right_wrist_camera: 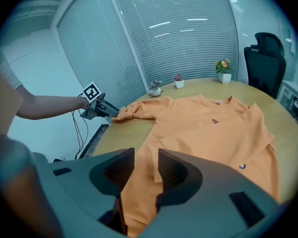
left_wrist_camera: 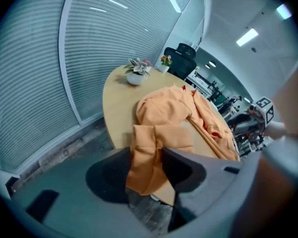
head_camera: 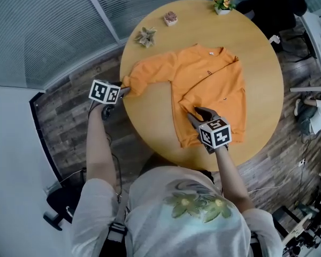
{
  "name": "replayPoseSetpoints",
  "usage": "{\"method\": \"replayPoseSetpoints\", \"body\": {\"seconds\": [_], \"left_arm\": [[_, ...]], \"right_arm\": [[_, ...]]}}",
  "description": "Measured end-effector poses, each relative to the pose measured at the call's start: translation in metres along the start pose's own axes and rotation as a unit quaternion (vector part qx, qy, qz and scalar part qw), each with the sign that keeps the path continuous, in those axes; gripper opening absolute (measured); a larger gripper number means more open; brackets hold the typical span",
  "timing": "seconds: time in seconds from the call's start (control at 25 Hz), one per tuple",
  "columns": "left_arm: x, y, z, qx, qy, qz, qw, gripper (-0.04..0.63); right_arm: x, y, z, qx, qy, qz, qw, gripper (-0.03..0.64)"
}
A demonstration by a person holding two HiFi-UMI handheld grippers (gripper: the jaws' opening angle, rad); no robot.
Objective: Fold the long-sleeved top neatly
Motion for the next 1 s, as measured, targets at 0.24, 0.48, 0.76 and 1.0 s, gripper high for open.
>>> {"method": "replayPoseSetpoints", "body": {"seconds": [0.24,0.48,0.76,1.0], "left_arm": [[0.008,-0.004,0.009,0.004,-0.015,-0.021,0.9997,0.186],[0.017,0.001,0.017,0.004,-0.045,-0.029,0.9985,0.157],[0.033,0.020,0.016,0.038,-0.037,-0.056,0.9970,0.037],[0.042,0.046,0.011,0.094,-0.009,-0.092,0.9912,0.031]], "right_arm": [[0.004,0.001,0.005,-0.002,-0.011,0.002,1.000,0.160],[0.012,-0.001,0.012,-0.010,-0.020,0.001,1.000,0.160],[0.015,-0.001,0.011,-0.010,-0.021,-0.005,1.000,0.160],[0.015,0.005,0.010,0.001,-0.018,-0.011,1.000,0.160]]}}
Point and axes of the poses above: the fingertips, and each gripper's own axes: y backward along the fingers, x to its right, z out of its underside, the point moved 8 cm from there along y, backward along the fingers, and after that the axes turned 11 degrees about y, right-handed, at the moved point
